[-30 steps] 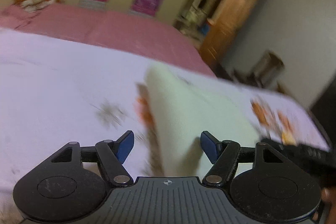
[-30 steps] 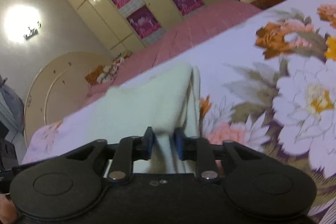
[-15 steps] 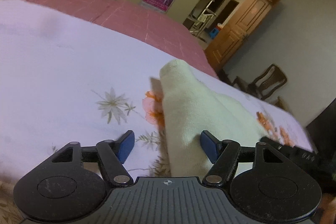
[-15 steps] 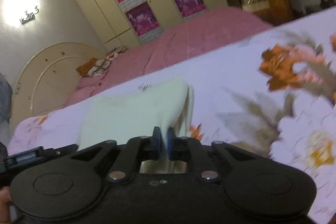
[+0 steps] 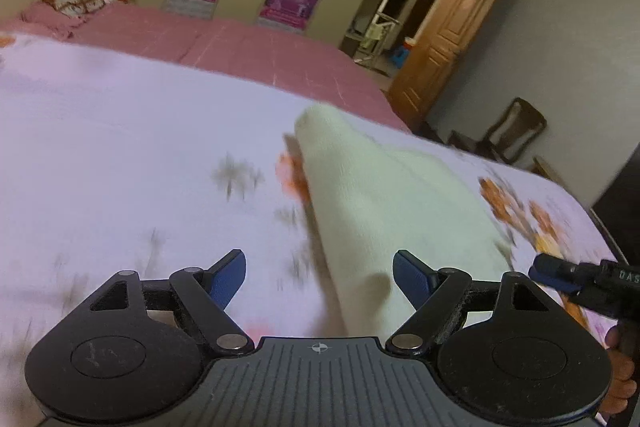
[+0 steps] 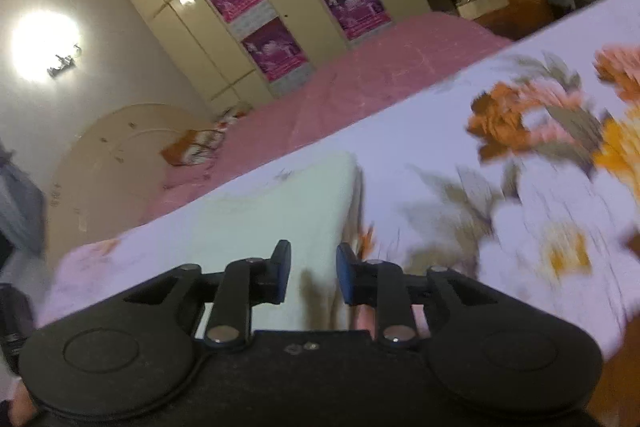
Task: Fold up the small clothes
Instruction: 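Open the right gripper and release the folded sweater, then move both open grippers over the folded sweater edge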
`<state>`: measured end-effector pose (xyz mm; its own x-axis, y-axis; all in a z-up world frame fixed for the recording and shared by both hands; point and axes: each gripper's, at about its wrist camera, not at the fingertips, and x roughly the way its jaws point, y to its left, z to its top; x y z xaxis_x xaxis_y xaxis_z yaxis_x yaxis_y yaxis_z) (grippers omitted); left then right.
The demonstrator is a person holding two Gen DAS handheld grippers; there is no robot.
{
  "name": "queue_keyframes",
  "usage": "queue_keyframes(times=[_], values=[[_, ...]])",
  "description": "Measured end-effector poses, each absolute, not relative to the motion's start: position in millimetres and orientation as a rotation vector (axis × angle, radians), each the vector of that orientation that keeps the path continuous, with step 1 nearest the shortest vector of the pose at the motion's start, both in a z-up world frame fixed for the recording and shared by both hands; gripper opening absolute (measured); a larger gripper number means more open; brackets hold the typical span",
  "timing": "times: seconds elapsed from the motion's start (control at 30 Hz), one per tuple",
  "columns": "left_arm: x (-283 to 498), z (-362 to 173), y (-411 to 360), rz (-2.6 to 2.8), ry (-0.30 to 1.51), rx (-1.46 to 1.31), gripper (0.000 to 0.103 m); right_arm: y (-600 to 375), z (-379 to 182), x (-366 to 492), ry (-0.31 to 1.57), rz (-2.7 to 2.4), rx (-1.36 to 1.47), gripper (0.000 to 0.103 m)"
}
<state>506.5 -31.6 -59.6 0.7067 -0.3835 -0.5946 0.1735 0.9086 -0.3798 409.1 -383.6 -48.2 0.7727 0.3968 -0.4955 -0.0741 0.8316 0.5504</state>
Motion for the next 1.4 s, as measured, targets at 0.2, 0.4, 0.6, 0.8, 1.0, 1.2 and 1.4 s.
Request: queue_keyframes(times=[0.2, 0.4, 0.6, 0.8, 1.0, 1.2, 1.4], values=[[469.8, -80.0, -39.3, -0.295, 0.764, -0.284, 0.081, -379.9, -69.9, 355.3, 0.705, 0.305, 0.613, 0.029], [464.6, -76.7, -47.6, -0.273, 0.774, -0.228, 0.081, -355.0, -79.1, 363.6, 0.761, 0.251, 0.508, 0.012], [449.9, -71.9, -59.3, -0.302, 0.807, -0.156, 0.081, -355.9, -58.3, 351.7, 0.711, 0.215, 0.39, 0.005], [431.0, -49.9, -56.2, -0.292, 0.67, -0.108, 0.08, -351.8, -70.3, 355.4, 0.768, 0.184, 0.314, 0.013], [492.3, -4.2, -63.4, -0.267, 0.532, -0.128, 0.076, -346.8, -22.9, 379.7, 0.553, 0.17, 0.22, 0.016], [562.0, -31.3, -81.5, -0.196, 0.645, -0.11, 0.073, -317.6, -31.7, 455.1, 0.577, 0.185, 0.115, 0.013], [580.8, -57.3, -87.1, -0.181, 0.687, -0.142, 0.073, -310.7, -56.5, 475.6, 0.641, 0.194, 0.071, 0.013]])
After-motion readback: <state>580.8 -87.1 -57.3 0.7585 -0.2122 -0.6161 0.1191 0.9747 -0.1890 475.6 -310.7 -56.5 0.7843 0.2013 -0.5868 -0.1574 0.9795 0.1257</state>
